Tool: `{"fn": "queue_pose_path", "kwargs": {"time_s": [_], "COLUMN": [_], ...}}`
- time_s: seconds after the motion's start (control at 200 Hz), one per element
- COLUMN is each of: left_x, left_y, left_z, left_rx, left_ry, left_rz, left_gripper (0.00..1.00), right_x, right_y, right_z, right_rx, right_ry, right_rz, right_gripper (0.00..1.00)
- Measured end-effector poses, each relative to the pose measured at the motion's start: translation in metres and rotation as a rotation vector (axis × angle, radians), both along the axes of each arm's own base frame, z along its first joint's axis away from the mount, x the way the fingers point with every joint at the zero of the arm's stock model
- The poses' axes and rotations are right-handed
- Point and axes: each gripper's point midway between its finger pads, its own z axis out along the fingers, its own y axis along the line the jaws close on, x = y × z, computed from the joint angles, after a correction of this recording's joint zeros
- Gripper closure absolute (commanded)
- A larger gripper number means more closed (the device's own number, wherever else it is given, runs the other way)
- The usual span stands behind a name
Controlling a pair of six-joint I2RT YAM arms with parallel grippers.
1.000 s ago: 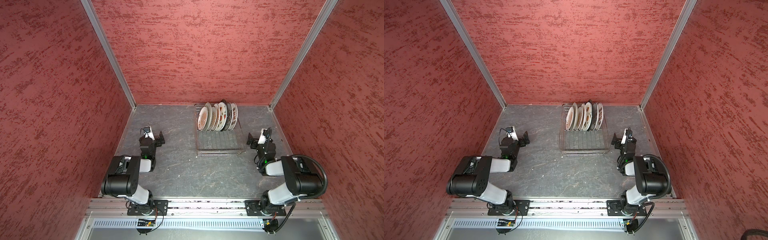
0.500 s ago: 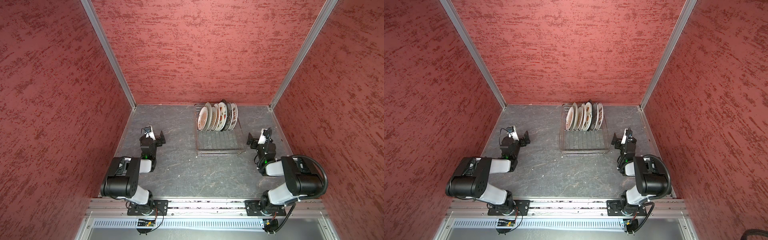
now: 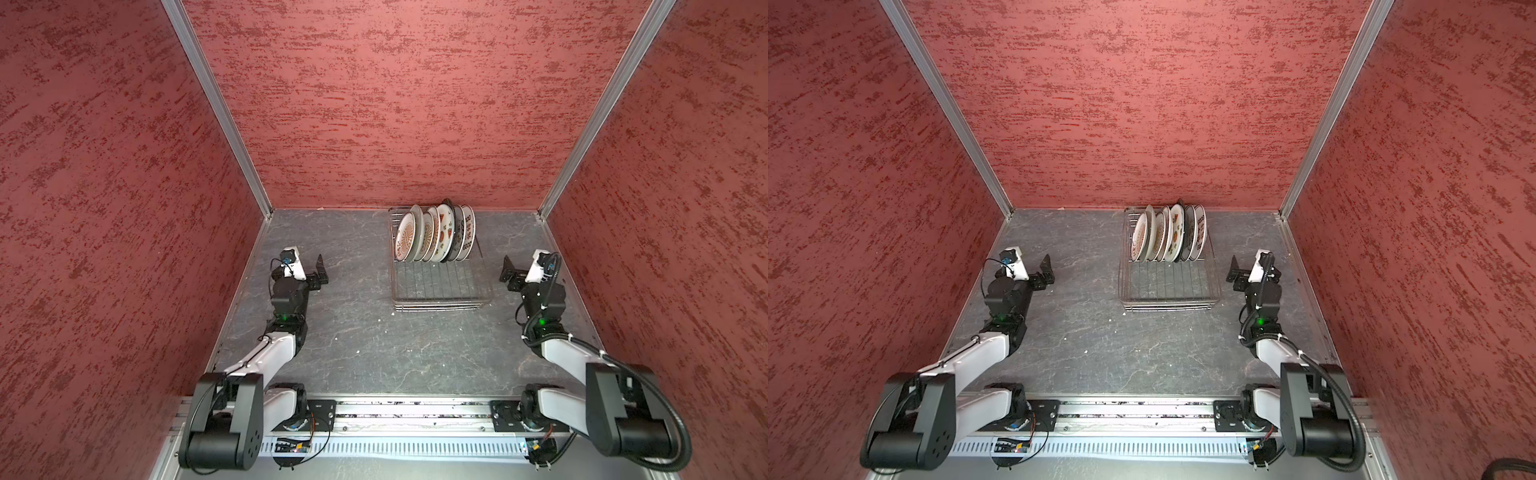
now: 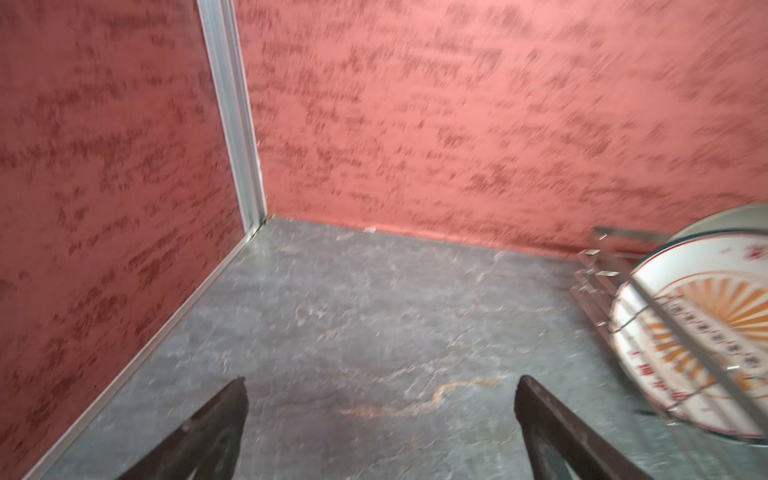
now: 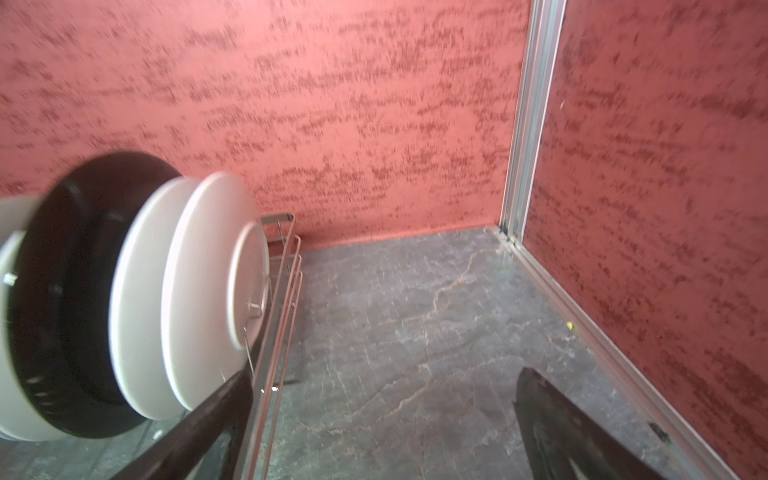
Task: Unload the plates from the dish rack
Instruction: 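Raise both grippers and reach toward the dish rack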
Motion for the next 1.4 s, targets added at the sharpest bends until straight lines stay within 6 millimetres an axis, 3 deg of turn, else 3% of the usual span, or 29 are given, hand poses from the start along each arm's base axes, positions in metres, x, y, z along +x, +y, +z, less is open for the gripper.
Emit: {"fn": "queue_pose_path", "kwargs": {"time_s": [0.16, 0.25, 0.351, 0.481, 0.626, 0.706, 0.782, 0.972, 1.162, 1.398], "left_x": [-0.007, -0.01, -0.013, -0.022, -0.025, -0.023, -0.022, -0.031, -0.038, -0.04], "left_y": [-0.021, -0.035, -0.054, -0.085, -0.097, -0.1, -0.106, -0.15, -0.185, -0.225], "left_z": [0.033, 0.041, 0.066, 0.094, 0.086, 0.073, 0.07, 0.092, 0.111, 0.11], "left_rx": [-0.178, -0.351, -0.478, -0.592, -0.716, -0.76, -0.769, -0.703, -0.625, -0.553], "left_ry": [-0.101, -0.088, -0.094, -0.132, -0.13, -0.103, -0.085, -0.102, -0.124, -0.082], "left_rz": [-0.116, -0.188, -0.29, -0.455, -0.532, -0.532, -0.54, -0.642, -0.727, -0.81], "left_gripper": [0.01, 0.01, 0.01, 0.01, 0.01, 0.01, 0.01, 0.01, 0.01, 0.01], "right_x": [-0.015, -0.023, -0.027, -0.027, -0.03, -0.023, -0.009, 0.018, 0.039, 0.066], "right_y": [0.004, 0.002, 0.002, 0.017, 0.035, 0.042, 0.044, 0.057, 0.093, 0.131], "right_z": [0.031, 0.052, 0.069, 0.068, 0.057, 0.053, 0.063, 0.101, 0.114, 0.129], "right_rx": [0.089, 0.221, 0.33, 0.405, 0.491, 0.516, 0.523, 0.499, 0.42, 0.262], "right_ry": [-0.064, -0.099, -0.13, -0.12, -0.127, -0.083, -0.052, -0.036, 0.043, 0.109], "right_rz": [0.019, 0.006, 0.014, 0.104, 0.215, 0.249, 0.258, 0.286, 0.284, 0.222], "right_gripper": [0.01, 0.01, 0.01, 0.01, 0.01, 0.01, 0.01, 0.01, 0.03, 0.14]}}
